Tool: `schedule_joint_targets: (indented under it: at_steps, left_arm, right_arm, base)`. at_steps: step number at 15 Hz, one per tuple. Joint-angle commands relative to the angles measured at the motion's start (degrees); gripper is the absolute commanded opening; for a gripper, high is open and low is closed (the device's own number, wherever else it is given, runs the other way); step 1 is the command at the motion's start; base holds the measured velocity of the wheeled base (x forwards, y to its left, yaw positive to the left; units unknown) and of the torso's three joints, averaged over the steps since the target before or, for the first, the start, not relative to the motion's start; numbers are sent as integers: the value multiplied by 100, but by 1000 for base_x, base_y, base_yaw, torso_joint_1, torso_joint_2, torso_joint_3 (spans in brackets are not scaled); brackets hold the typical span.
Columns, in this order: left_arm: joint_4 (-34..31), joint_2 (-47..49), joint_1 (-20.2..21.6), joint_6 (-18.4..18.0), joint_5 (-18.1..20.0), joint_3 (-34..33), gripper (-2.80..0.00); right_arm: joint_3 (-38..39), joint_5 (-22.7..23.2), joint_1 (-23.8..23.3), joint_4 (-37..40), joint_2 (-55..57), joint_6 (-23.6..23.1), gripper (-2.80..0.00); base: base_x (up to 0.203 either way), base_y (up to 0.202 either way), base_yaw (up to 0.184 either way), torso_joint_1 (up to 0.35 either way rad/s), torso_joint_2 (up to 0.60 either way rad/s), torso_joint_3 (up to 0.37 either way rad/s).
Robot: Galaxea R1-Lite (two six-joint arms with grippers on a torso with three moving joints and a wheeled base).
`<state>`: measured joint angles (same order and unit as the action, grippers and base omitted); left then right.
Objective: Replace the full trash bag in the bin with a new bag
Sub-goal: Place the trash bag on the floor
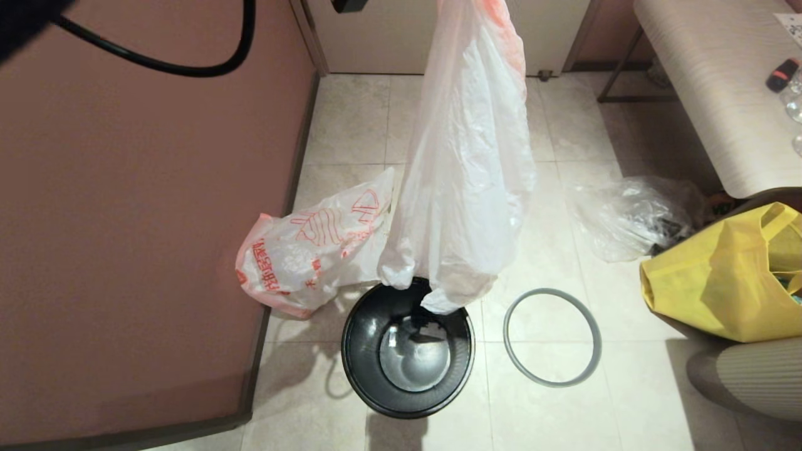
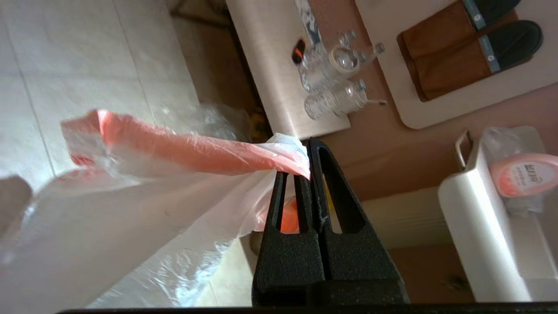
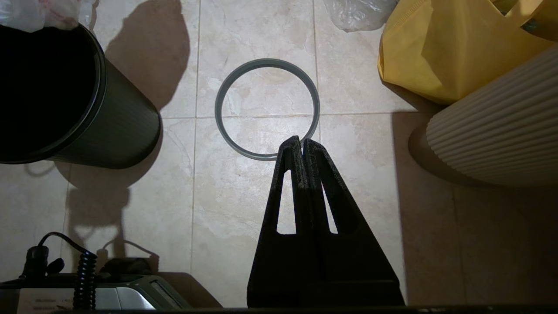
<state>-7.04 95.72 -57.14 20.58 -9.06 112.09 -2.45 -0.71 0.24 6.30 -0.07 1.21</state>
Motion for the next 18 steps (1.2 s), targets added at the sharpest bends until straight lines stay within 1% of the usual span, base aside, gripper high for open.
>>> schedule_joint_targets:
  at_steps: [1, 2, 3, 5, 7, 8, 9, 10, 12, 13, 14, 16, 18]
  left_arm:
    - [203, -54, 80, -123, -22, 23, -280]
    - [354, -85, 191, -220, -22, 26, -280]
    - [413, -157, 287, -396, -17, 30, -280]
    - [522, -172, 497, -603, -49, 23, -280]
    - [634, 13, 765, -768, -119, 15, -280]
    - [722, 207, 889, -867, -125, 16, -280]
    - [934, 540, 992, -1026, -139, 19, -280]
    - [1246, 989, 1048, -1211, -241, 17, -280]
    - [1868, 1850, 1089, -1578, -627, 16, -280]
    - [2123, 2246, 1103, -1739, -738, 16, -280]
    - [2286, 2557, 1121, -1855, -760, 19, -280]
    - [2494, 2875, 1182, -2054, -653, 31, -280]
    - [2497, 2993, 1353, -2060, -653, 32, -280]
  right_arm:
    - [-1, 0, 2, 3, 7, 2, -280]
    - [-1, 0, 2, 3, 7, 2, -280]
    - [-1, 0, 2, 3, 7, 2, -280]
    - [-1, 0, 2, 3, 7, 2, -280]
    - [-1, 0, 2, 3, 7, 2, -280]
    - [-1, 0, 2, 3, 7, 2, -280]
    - [-1, 0, 2, 3, 7, 2, -280]
    - [-1, 0, 2, 3, 7, 2, -280]
    - [-1, 0, 2, 3, 7, 2, -280]
    - [-1, 0, 2, 3, 7, 2, -280]
    - [-1, 0, 2, 3, 7, 2, -280]
    - [-1, 0, 2, 3, 7, 2, -280]
    - [-1, 0, 2, 3, 7, 2, -280]
  base:
    - [0, 0, 0, 0, 0, 0]
    - [0, 0, 0, 0, 0, 0]
    - [0, 0, 0, 0, 0, 0]
    - [0, 0, 0, 0, 0, 0]
    - [0, 0, 0, 0, 0, 0]
    - [0, 0, 0, 0, 0, 0]
    - [0, 0, 0, 0, 0, 0]
    - [0, 0, 0, 0, 0, 0]
    - [0, 0, 0, 0, 0, 0]
    - [0, 0, 0, 0, 0, 0]
    - [0, 0, 0, 0, 0, 0]
    - [0, 0, 0, 0, 0, 0]
    - [0, 0, 0, 0, 0, 0]
